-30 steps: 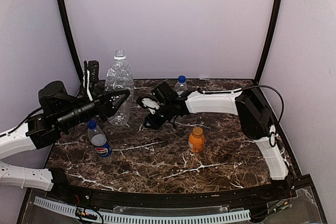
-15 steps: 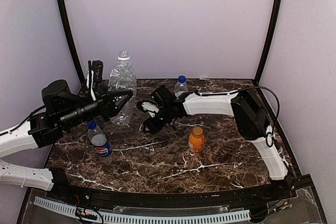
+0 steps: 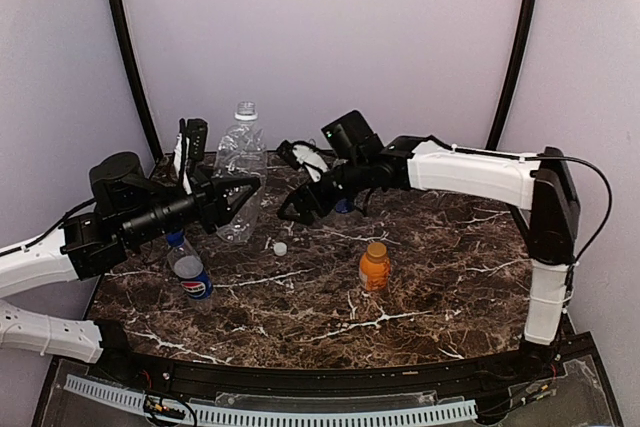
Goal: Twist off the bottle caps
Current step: Place the bottle cap at the center of the board, then pass from the left arm to the right
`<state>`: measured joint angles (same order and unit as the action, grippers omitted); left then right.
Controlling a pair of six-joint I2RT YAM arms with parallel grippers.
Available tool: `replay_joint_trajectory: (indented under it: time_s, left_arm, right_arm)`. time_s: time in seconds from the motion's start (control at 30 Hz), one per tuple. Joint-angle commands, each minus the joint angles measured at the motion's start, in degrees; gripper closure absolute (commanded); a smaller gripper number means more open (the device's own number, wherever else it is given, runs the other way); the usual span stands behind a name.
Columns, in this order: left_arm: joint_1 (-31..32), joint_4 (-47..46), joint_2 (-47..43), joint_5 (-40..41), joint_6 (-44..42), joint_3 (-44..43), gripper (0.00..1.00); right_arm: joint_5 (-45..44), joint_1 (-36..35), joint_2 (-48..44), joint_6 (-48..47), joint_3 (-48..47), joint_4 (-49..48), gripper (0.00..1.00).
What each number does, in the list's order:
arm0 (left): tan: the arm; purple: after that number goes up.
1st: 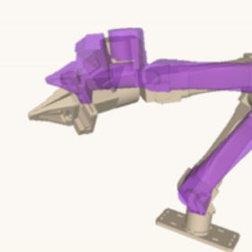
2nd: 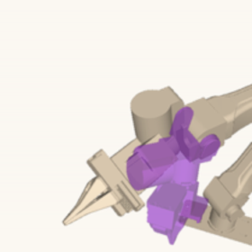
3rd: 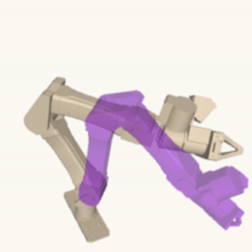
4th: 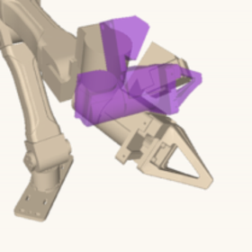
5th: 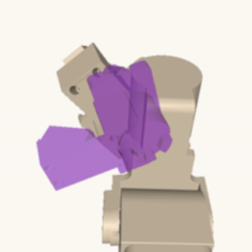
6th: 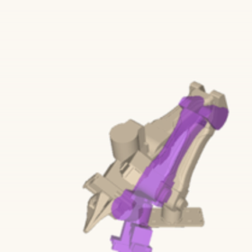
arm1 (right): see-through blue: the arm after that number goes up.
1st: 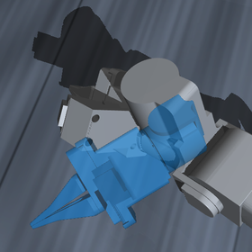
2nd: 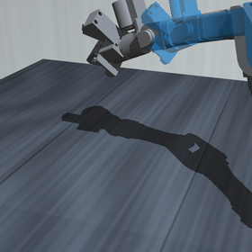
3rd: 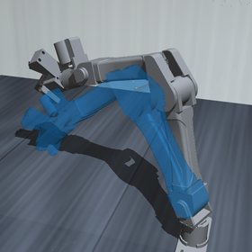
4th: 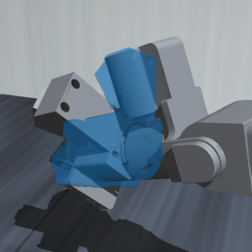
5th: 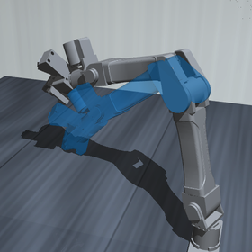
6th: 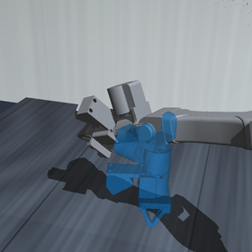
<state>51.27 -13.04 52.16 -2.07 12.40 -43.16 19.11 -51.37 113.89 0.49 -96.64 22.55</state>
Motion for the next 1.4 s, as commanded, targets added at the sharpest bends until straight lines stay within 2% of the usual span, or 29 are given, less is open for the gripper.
replay_joint_trajectory:
  time_s: [0.0, 0.23, 0.4, 0.5, 0.63, 0.8, 1.0, 1.17, 1.3, 1.37]
  left_arm:
    - [-0.64, -0.02, 0.50, 0.16, -0.14, -2.11, 0.61]
    - [-1.15, -0.94, 2.40, -1.45, 0.14, -2.26, 0.60]
    - [-1.22, -0.83, 4.81, -5.13, -2.23, -3.48, 0.60]
    - [-1.25, -0.37, 6.51, -6.01, -3.39, -4.15, 0.60]
    - [-1.17, 0.23, 8.33, -7.40, -3.77, -5.25, 0.60]
    - [-1.21, 1.44, 10.65, -9.18, -3.60, -6.85, 0.59]
    - [-1.19, 2.31, 12.07, -10.31, -3.42, -7.63, 0.59]
    - [-1.21, 2.46, 12.58, -10.74, -3.33, -7.60, 0.59]
    - [-1.22, 2.67, 12.90, -11.00, -3.32, -7.64, 0.59]
    - [-1.24, 2.79, 13.01, -11.09, -3.42, -7.62, 0.59]
  right_arm:
    - [5.51, 2.08, -10.65, -0.10, 4.90, -3.63, 0.17]
    - [15.54, 5.60, -24.38, 2.95, 9.77, -8.16, 0.10]
    - [21.56, 5.43, -24.89, 5.95, 4.24, -5.21, 0.07]
    - [20.72, 4.72, -23.91, 8.03, -0.01, -2.96, 0.07]
    - [14.42, 2.94, -21.23, 10.12, -6.25, 2.34, 0.07]
    - [12.36, 1.38, -18.18, 11.20, -10.39, 4.79, 0.11]
    - [12.50, 0.02, -14.90, 10.86, -12.93, 7.08, 0.23]
    - [12.67, -0.22, -13.80, 11.04, -13.35, 7.18, 0.44]
    - [12.73, -0.22, -13.73, 11.12, -13.48, 7.06, 0.57]
    - [12.74, -0.23, -13.69, 11.20, -13.33, 6.93, 0.67]
